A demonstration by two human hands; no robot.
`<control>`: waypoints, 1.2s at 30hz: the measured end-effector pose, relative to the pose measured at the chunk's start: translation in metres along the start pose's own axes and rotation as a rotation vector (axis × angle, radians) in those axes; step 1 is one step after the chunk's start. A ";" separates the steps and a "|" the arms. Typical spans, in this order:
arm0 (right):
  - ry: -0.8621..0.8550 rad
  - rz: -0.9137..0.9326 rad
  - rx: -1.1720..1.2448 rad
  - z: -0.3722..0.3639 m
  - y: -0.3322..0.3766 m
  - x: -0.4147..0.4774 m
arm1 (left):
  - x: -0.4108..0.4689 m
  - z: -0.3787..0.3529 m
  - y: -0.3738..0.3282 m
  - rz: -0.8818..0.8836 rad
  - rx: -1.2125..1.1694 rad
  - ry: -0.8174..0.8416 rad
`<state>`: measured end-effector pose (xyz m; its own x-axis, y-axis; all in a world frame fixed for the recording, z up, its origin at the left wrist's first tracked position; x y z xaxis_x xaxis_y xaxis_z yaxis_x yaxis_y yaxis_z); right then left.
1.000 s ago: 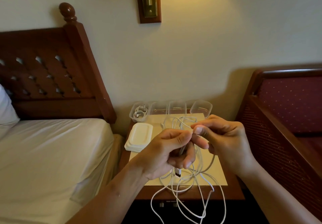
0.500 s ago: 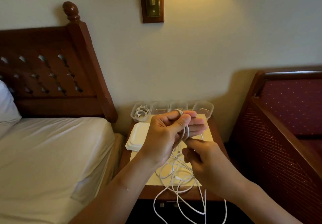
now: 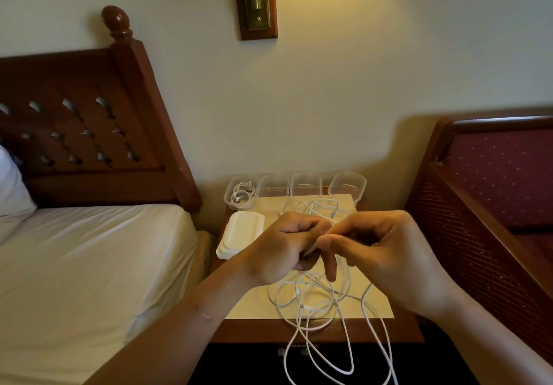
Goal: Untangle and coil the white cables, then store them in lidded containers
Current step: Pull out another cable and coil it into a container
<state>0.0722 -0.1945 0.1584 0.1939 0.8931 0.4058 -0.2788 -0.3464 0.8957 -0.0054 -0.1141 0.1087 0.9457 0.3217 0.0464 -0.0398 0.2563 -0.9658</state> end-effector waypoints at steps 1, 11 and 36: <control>-0.023 0.024 0.000 0.004 0.001 0.002 | 0.000 -0.004 0.001 -0.012 -0.064 0.031; -0.075 0.107 0.120 0.025 -0.014 0.016 | -0.006 -0.022 0.010 -0.067 -0.410 0.148; 0.138 0.068 -0.369 -0.033 -0.040 -0.003 | 0.004 0.034 -0.031 -0.157 -0.338 -0.352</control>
<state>0.0513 -0.1736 0.1156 0.0421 0.9107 0.4110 -0.6105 -0.3022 0.7321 -0.0114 -0.0898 0.1473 0.7636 0.6052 0.2249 0.2557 0.0363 -0.9661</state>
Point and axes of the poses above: each hand's wrist, its own x-axis towards the middle knuckle, its own z-axis out of the back of the hand, y = z × x, the point moved 9 cm from there along x, towards the middle knuckle, and after that the axes turned 12 degrees about x, right-handed, at the moved point
